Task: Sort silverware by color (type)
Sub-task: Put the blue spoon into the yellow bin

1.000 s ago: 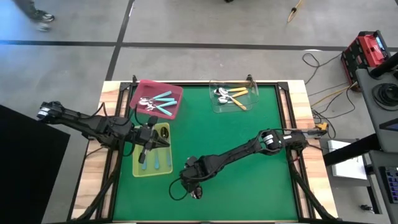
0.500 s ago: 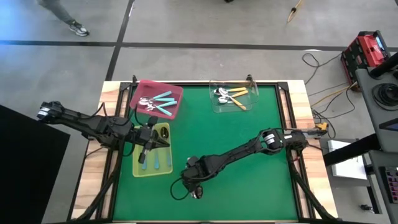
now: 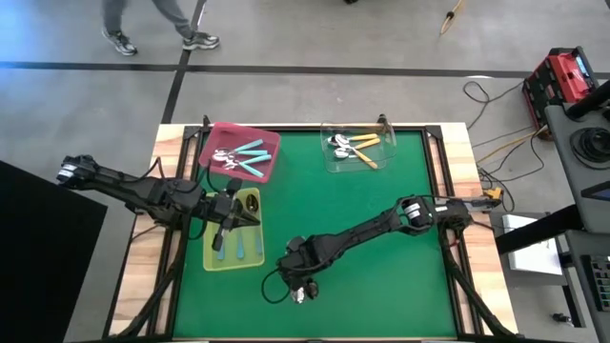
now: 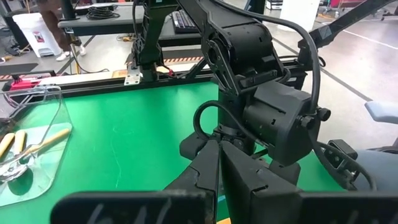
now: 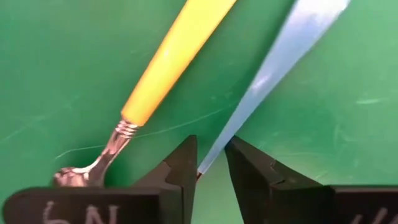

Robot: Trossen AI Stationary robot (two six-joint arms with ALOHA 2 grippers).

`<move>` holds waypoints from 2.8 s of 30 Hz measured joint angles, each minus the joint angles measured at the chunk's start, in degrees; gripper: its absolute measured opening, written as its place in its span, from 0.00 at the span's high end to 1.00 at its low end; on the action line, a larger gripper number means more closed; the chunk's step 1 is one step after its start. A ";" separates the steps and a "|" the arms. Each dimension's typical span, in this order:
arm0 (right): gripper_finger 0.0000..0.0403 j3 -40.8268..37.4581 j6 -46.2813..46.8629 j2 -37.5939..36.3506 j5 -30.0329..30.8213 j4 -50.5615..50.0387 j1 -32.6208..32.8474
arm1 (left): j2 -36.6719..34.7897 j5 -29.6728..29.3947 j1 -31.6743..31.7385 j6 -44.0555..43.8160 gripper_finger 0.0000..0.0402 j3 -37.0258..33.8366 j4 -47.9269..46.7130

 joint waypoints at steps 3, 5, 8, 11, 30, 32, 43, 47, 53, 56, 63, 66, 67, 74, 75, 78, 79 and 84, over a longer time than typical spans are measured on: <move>0.86 -0.01 -1.21 0.04 0.96 -0.44 0.01 | 0.00 0.01 -0.14 0.00 1.00 -0.28 -0.04; 0.91 -0.04 -2.03 0.07 1.08 -0.63 -0.01 | 0.00 0.02 -0.16 0.01 1.00 -0.41 -0.01; 0.96 -0.04 -3.22 0.07 1.19 -0.63 -0.01 | 0.00 0.04 -0.14 0.94 1.00 -0.80 -0.04; 0.96 -0.04 -3.84 0.07 1.20 -0.49 -0.01 | 0.00 0.03 -0.14 1.15 1.00 -1.31 0.01; 0.97 -0.34 -7.56 -8.63 9.48 -20.23 -0.53 | 8.14 0.11 -0.12 8.21 0.96 -8.61 16.09; 0.97 -0.34 -7.89 -10.19 9.51 -21.36 -0.74 | 9.77 0.11 -0.12 9.80 0.93 -8.61 16.75; 0.97 -0.61 -9.83 -17.02 9.16 -22.29 -0.98 | 21.94 -0.32 -0.12 15.26 0.75 -7.59 28.12; 0.97 -0.65 -10.31 -17.99 8.51 -22.06 -1.01 | 27.40 -3.49 -0.12 18.16 0.68 -4.75 30.24; 0.97 -0.65 -11.31 -18.97 7.31 -21.95 -1.09 | 36.23 -14.37 0.12 22.62 0.60 1.51 30.41; 0.97 -0.65 -11.58 -19.04 6.88 -21.71 -1.38 | 40.25 -15.47 0.46 25.57 0.57 4.38 30.41; 0.97 -0.65 -12.64 -19.32 5.69 -21.29 -2.02 | 47.09 -15.89 1.26 27.34 0.56 8.89 30.23; 0.97 -0.65 -12.70 -19.39 4.11 -20.79 -2.42 | 49.18 -18.98 1.30 27.59 0.56 10.48 30.16; 0.97 -0.65 -12.70 -19.39 3.68 -20.77 -2.53 | 49.87 -19.73 1.30 27.84 0.56 11.00 30.22; 0.97 -0.65 -11.33 -19.41 0.58 -19.31 -3.50 | 51.64 -20.07 1.30 28.48 0.63 12.89 30.04; 0.97 -0.65 -11.32 -19.41 0.30 -18.90 -3.56 | 51.65 -20.06 1.30 28.55 0.65 12.93 30.13; 0.97 -0.64 -11.71 -19.41 -0.95 -17.78 -3.84 | 51.53 -19.93 1.25 28.57 0.76 12.91 29.90; 0.97 -0.63 -11.83 -19.41 -1.10 -17.52 -3.92 | 51.47 -19.85 1.24 28.68 0.80 12.90 29.56; 0.97 -0.61 -13.18 -19.50 -0.12 -16.84 -4.28 | 51.39 -19.47 1.24 28.03 0.98 12.82 26.98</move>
